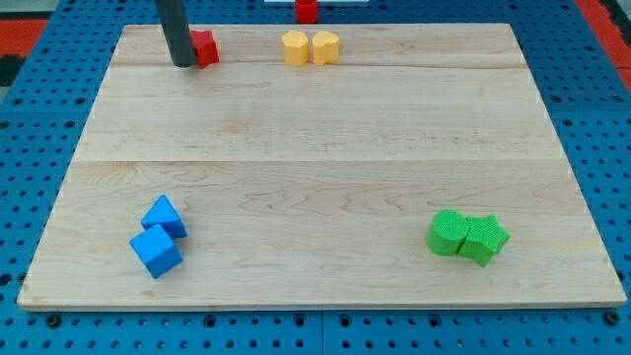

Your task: Touch the left side of the red star

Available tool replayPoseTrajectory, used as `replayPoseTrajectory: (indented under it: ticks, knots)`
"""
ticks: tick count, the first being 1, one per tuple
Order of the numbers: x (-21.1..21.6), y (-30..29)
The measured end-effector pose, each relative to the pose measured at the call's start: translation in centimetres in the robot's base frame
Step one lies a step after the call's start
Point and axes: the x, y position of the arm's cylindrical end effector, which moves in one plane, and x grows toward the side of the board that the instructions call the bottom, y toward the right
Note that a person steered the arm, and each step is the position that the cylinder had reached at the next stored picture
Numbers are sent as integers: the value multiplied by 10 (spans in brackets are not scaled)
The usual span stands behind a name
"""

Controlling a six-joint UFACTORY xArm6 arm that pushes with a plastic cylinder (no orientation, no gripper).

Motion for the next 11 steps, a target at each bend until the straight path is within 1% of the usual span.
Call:
replayPoseTrajectory:
  ticks: [1, 2, 3, 4, 6, 8, 9, 10, 11]
  knots:
    - [50, -15]
    - [66, -15]
    - [60, -7]
    - [41, 35]
    - [-10, -1]
    - [-14, -4]
    - [-20, -20]
    - [11, -5]
    - [40, 40]
